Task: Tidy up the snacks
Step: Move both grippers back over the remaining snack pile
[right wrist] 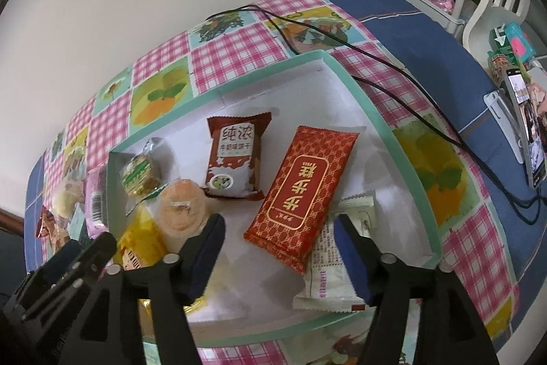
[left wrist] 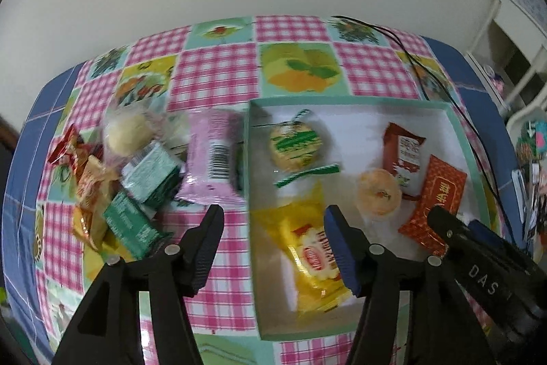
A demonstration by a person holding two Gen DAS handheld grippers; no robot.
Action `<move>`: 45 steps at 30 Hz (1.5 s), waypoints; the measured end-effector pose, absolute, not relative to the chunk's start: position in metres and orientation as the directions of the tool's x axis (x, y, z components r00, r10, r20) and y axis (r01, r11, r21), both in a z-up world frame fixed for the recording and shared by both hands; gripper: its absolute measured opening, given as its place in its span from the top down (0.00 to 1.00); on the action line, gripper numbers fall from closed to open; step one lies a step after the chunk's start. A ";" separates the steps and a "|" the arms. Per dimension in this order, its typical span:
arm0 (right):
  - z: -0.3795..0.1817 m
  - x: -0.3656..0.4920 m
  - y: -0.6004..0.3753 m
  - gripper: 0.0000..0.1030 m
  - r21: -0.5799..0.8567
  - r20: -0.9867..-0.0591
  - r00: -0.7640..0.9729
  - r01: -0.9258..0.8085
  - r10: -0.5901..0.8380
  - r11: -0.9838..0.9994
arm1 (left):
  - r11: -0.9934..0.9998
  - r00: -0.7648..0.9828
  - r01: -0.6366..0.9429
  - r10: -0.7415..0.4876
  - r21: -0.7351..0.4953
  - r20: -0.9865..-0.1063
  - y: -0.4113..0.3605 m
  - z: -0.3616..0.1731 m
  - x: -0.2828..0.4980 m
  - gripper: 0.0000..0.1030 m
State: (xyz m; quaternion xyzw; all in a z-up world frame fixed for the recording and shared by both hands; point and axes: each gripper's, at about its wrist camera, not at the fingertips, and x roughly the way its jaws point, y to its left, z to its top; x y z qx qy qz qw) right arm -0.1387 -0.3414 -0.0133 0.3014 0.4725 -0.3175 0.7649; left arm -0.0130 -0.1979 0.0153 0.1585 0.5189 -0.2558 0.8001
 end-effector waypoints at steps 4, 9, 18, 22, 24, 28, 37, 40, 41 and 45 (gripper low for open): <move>-0.016 -0.137 -0.335 0.21 0.160 -0.918 0.348 0.766 -0.191 0.623 | 0.843 0.353 0.538 -0.236 -0.010 -0.905 -0.183 0.018 -0.009 0.22; -0.017 -0.136 -0.325 0.19 0.151 -0.918 0.349 0.749 -0.190 0.644 | 0.868 0.366 0.496 -0.222 -0.012 -0.904 -0.167 0.017 -0.003 0.15; -0.015 -0.134 -0.309 0.00 0.143 -0.915 0.358 0.722 -0.188 0.677 | 0.889 0.395 0.457 -0.212 -0.009 -0.894 -0.143 0.015 0.005 0.03; -0.016 -0.133 -0.306 0.00 0.156 -0.908 0.377 0.710 -0.184 0.686 | 0.889 0.401 0.458 -0.213 -0.006 -0.891 -0.137 0.013 0.007 0.02; -0.017 -0.133 -0.305 0.00 0.176 -0.899 0.399 0.705 -0.180 0.688 | 0.891 0.398 0.455 -0.215 -0.012 -0.892 -0.134 0.012 0.008 0.02; -0.016 -0.131 -0.299 0.00 0.196 -0.880 0.438 0.690 -0.186 0.697 | 0.895 0.417 0.446 -0.209 -0.001 -0.885 -0.127 0.012 0.011 0.02; -0.008 -0.129 -0.289 0.00 0.194 -0.857 0.467 0.682 -0.216 0.705 | 0.910 0.429 0.415 -0.186 0.010 -0.884 -0.108 0.013 0.025 0.02; -0.009 -0.124 -0.284 0.00 0.201 -0.864 0.465 0.670 -0.193 0.715 | 0.916 0.440 0.401 -0.176 0.017 -0.881 -0.097 0.015 0.032 0.02; -0.009 -0.122 -0.282 0.00 0.207 -0.868 0.464 0.665 -0.180 0.718 | 0.920 0.449 0.392 -0.175 0.017 -0.876 -0.093 0.017 0.035 0.02; -0.011 -0.115 -0.272 0.00 0.219 -0.877 0.458 0.649 -0.144 0.728 | 0.931 0.476 0.361 -0.137 0.051 -0.869 -0.076 0.021 0.046 0.02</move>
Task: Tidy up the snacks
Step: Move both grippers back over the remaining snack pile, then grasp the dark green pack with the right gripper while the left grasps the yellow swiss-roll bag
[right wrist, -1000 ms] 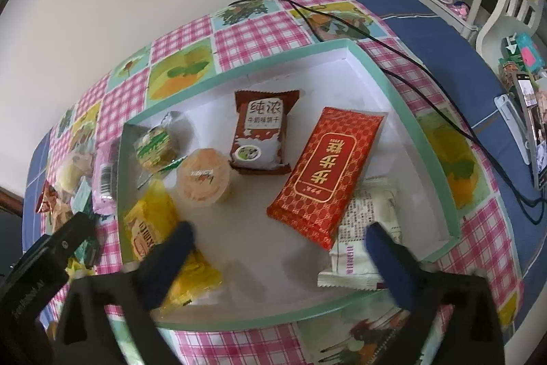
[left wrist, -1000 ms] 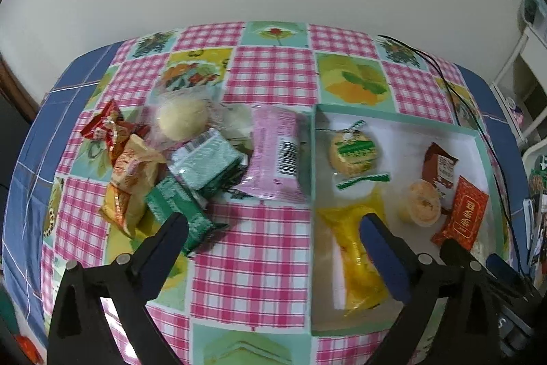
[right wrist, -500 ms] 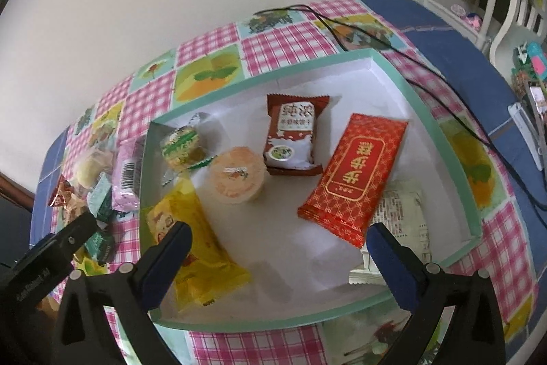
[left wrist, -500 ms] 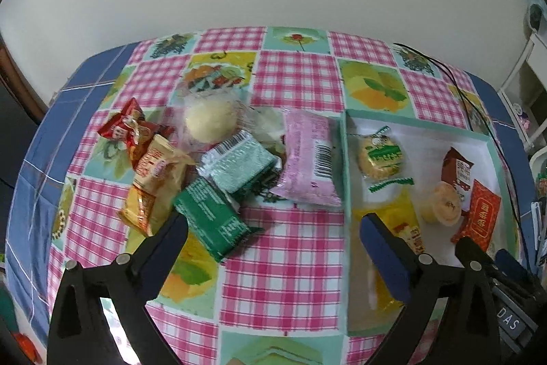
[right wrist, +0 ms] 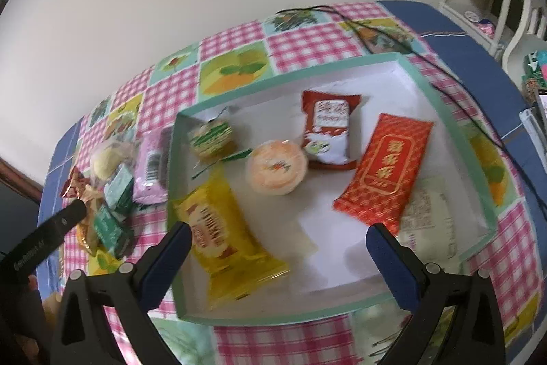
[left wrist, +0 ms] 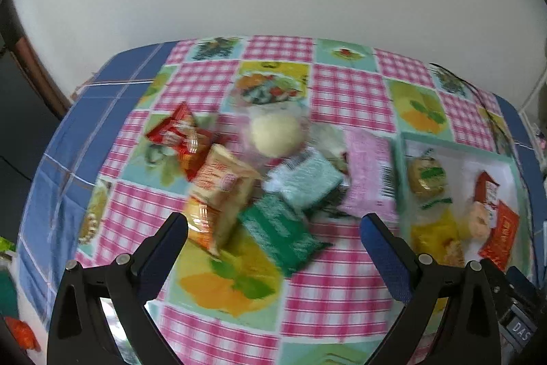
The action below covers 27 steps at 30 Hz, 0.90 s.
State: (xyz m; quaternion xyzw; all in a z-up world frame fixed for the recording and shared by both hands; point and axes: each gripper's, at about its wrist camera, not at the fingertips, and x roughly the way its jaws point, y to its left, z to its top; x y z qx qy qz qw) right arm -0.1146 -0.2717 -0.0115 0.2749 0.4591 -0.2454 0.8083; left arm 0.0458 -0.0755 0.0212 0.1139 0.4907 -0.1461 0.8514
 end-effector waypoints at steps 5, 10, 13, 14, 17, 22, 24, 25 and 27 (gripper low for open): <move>-0.011 -0.108 -0.260 0.00 0.244 -0.872 0.475 0.630 -0.117 0.737 | 0.952 0.485 0.298 -0.096 0.061 -0.869 -0.044 0.022 0.064 0.02; -0.005 -0.096 -0.247 0.00 0.252 -0.866 0.491 0.598 -0.099 0.761 | 0.972 0.493 0.231 -0.091 0.029 -0.865 -0.006 0.023 0.082 0.02; -0.001 -0.088 -0.235 0.00 0.260 -0.858 0.507 0.571 -0.086 0.779 | 0.980 0.503 0.195 -0.080 0.023 -0.861 0.011 0.022 0.091 0.02; 0.001 -0.083 -0.228 0.00 0.248 -0.856 0.509 0.557 -0.089 0.793 | 0.982 0.503 0.189 -0.083 0.016 -0.860 0.015 0.022 0.092 0.02; 0.006 -0.070 -0.211 0.00 0.212 -0.855 0.508 0.520 -0.100 0.827 | 0.985 0.500 0.173 -0.084 0.005 -0.862 0.029 0.020 0.099 0.02; 0.005 -0.040 -0.180 0.00 0.185 -0.865 0.498 0.434 -0.064 0.881 | 0.985 0.484 0.169 -0.056 0.030 -0.873 0.043 0.013 0.108 0.02; 0.002 -0.028 -0.170 0.00 0.196 -0.871 0.491 0.414 -0.037 0.889 | 0.985 0.476 0.167 -0.047 0.037 -0.878 0.045 0.010 0.111 0.02; 0.000 -0.024 -0.166 0.00 0.200 -0.873 0.488 0.406 -0.026 0.892 | 0.985 0.470 0.166 -0.043 0.040 -0.882 0.047 0.008 0.113 0.02; -0.004 -0.012 -0.156 0.00 0.202 -0.877 0.480 0.384 -0.008 0.901 | 0.986 0.461 0.161 -0.043 0.036 -0.887 0.049 0.004 0.116 0.02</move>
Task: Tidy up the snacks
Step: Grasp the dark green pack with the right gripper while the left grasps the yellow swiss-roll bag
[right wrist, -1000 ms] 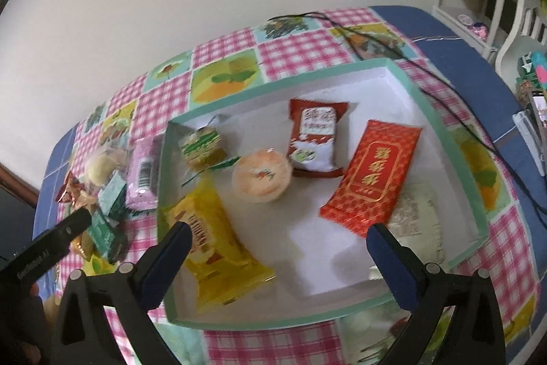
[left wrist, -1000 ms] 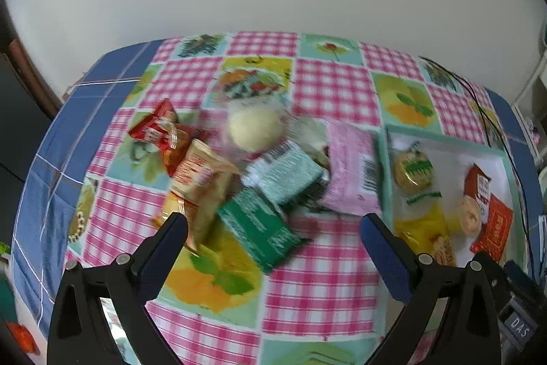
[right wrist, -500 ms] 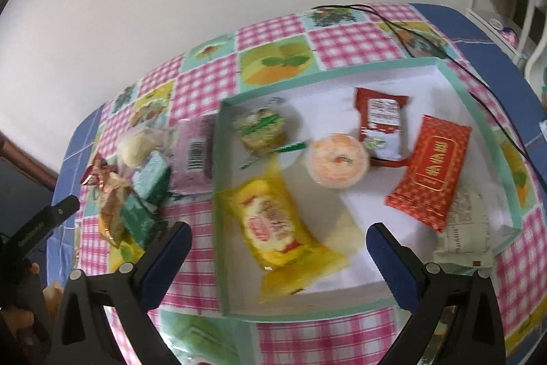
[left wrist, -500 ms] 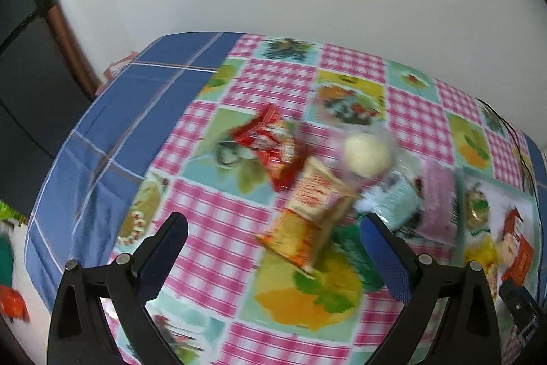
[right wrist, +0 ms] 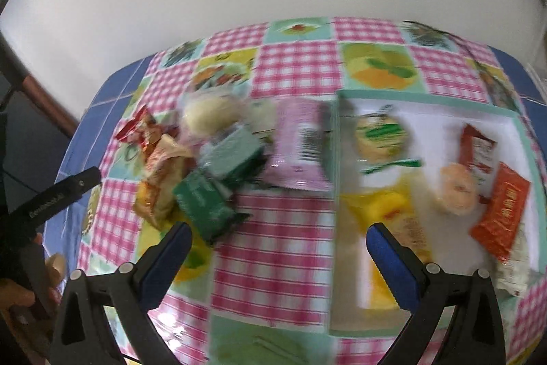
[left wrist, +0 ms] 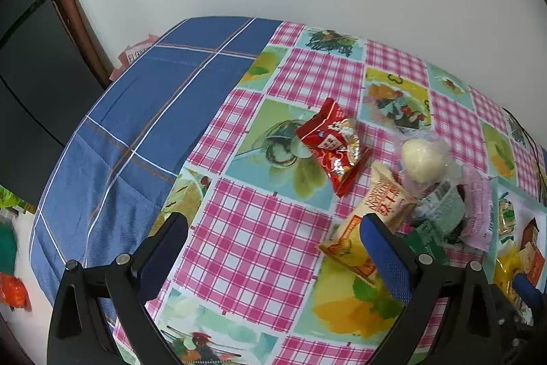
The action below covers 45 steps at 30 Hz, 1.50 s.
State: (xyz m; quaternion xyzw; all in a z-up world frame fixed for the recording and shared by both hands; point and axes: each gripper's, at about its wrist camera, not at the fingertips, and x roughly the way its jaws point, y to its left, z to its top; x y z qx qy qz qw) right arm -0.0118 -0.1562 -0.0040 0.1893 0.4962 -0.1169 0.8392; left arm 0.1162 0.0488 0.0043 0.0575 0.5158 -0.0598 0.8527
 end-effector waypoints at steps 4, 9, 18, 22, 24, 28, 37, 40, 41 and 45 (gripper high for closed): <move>-0.013 0.011 -0.138 0.00 0.172 -0.892 0.452 0.346 -0.004 0.922 | 0.986 0.437 0.165 -0.071 0.003 -0.896 0.050 -0.003 0.123 0.02; -0.027 0.034 -0.124 0.00 0.131 -0.908 0.418 0.311 -0.012 0.941 | 0.980 0.406 0.199 -0.081 0.002 -0.910 0.041 -0.012 0.128 0.02; -0.048 0.063 -0.104 0.03 0.062 -0.923 0.382 0.236 -0.034 0.970 | 0.973 0.356 0.227 -0.116 -0.034 -0.927 0.027 -0.024 0.139 0.02; -0.055 0.071 -0.097 0.10 0.024 -0.930 0.363 0.219 -0.058 0.975 | 0.969 0.346 0.245 -0.128 -0.042 -0.929 0.021 -0.027 0.140 0.02; -0.058 0.073 -0.095 0.15 0.023 -0.930 0.362 0.220 -0.060 0.975 | 0.964 0.338 0.260 -0.143 -0.053 -0.930 0.017 -0.029 0.140 0.03; -0.061 0.075 -0.093 0.28 0.042 -0.931 0.363 0.227 -0.044 0.973 | 0.955 0.317 0.289 -0.163 -0.069 -0.934 0.006 -0.035 0.139 0.13; -0.060 0.066 -0.095 0.54 0.090 -0.929 0.370 0.242 -0.006 0.966 | 0.936 0.246 0.329 -0.208 -0.120 -0.947 -0.012 -0.049 0.137 0.40; -0.060 0.062 -0.095 0.57 0.101 -0.930 0.367 0.245 0.004 0.964 | 0.933 0.228 0.332 -0.222 -0.139 -0.948 -0.015 -0.052 0.136 0.51; -0.059 0.060 -0.095 0.58 0.102 -0.930 0.367 0.247 0.004 0.964 | 0.933 0.223 0.332 -0.222 -0.140 -0.949 -0.016 -0.053 0.136 0.53; -0.059 0.052 -0.095 0.58 0.110 -0.932 0.362 0.262 0.008 0.959 | 0.930 0.214 0.338 -0.224 -0.144 -0.951 -0.018 -0.053 0.133 0.63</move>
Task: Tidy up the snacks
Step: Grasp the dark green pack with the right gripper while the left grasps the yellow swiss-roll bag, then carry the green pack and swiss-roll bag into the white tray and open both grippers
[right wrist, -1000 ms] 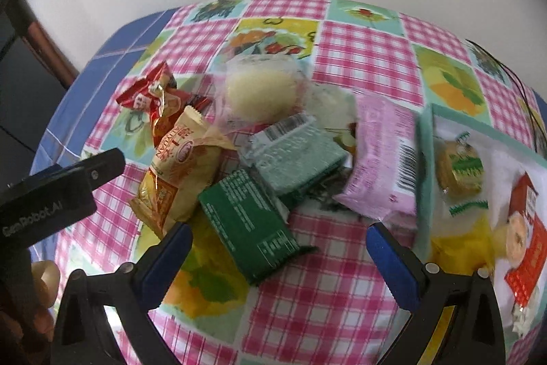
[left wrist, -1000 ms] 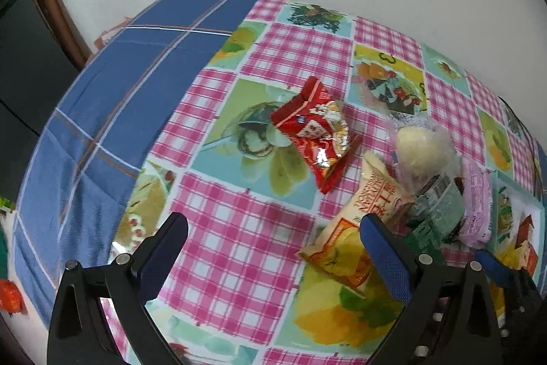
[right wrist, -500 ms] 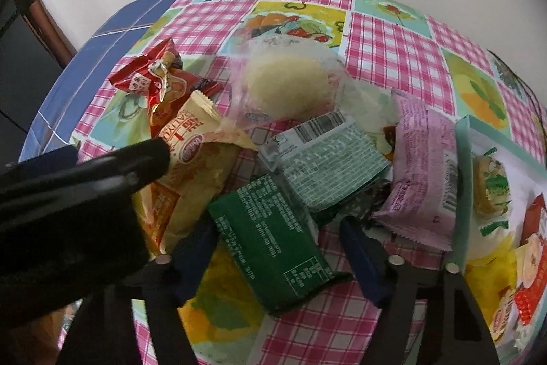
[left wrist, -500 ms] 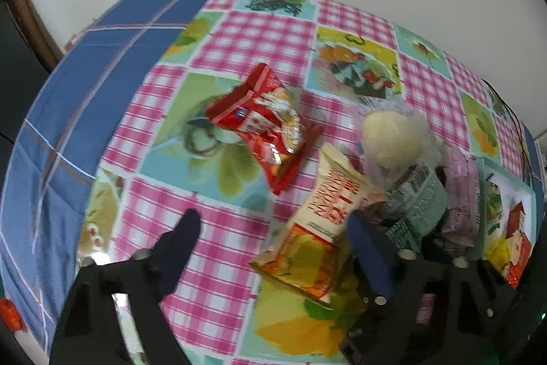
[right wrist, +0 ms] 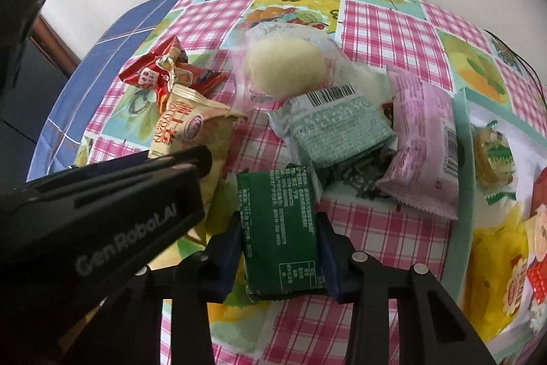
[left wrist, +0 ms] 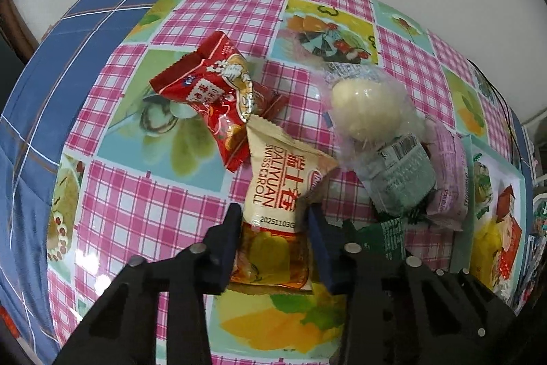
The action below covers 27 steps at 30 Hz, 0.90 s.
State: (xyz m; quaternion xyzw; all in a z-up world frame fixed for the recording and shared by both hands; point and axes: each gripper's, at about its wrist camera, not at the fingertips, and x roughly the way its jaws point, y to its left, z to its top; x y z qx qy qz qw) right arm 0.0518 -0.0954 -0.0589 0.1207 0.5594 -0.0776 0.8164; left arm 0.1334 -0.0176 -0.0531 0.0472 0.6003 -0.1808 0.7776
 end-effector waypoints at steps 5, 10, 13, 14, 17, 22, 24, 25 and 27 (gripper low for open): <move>-0.056 0.042 -0.095 0.58 0.137 -0.931 0.364 0.272 0.030 0.953 | 0.930 0.220 0.339 -0.227 -0.144 -0.949 -0.020 -0.049 0.128 0.66; -0.046 0.030 -0.096 0.58 0.159 -0.923 0.383 0.280 0.042 0.947 | 0.933 0.226 0.332 -0.222 -0.139 -0.949 -0.017 -0.044 0.121 0.67; -0.038 0.021 -0.098 0.58 0.171 -0.917 0.396 0.288 0.045 0.942 | 0.936 0.246 0.326 -0.219 -0.132 -0.944 -0.013 -0.035 0.118 0.67; -0.036 0.019 -0.098 0.58 0.172 -0.915 0.400 0.290 0.045 0.941 | 0.937 0.256 0.324 -0.219 -0.129 -0.942 -0.011 -0.031 0.116 0.67; -0.029 0.013 -0.100 0.58 0.176 -0.911 0.410 0.296 0.041 0.939 | 0.940 0.284 0.320 -0.216 -0.120 -0.934 -0.008 -0.019 0.113 0.67; -0.020 0.001 -0.106 0.58 0.180 -0.906 0.423 0.314 0.033 0.932 | 0.942 0.332 0.322 -0.207 -0.096 -0.920 -0.006 0.000 0.104 0.67; -0.017 -0.004 -0.109 0.58 0.183 -0.904 0.427 0.321 0.030 0.929 | 0.942 0.347 0.324 -0.207 -0.090 -0.915 -0.005 0.007 0.100 0.67; -0.016 -0.006 -0.111 0.58 0.182 -0.903 0.430 0.323 0.027 0.929 | 0.942 0.352 0.325 -0.207 -0.089 -0.913 -0.006 0.008 0.100 0.67; -0.011 -0.011 -0.114 0.58 0.181 -0.900 0.436 0.328 0.022 0.927 | 0.941 0.366 0.328 -0.209 -0.085 -0.907 -0.007 0.014 0.096 0.67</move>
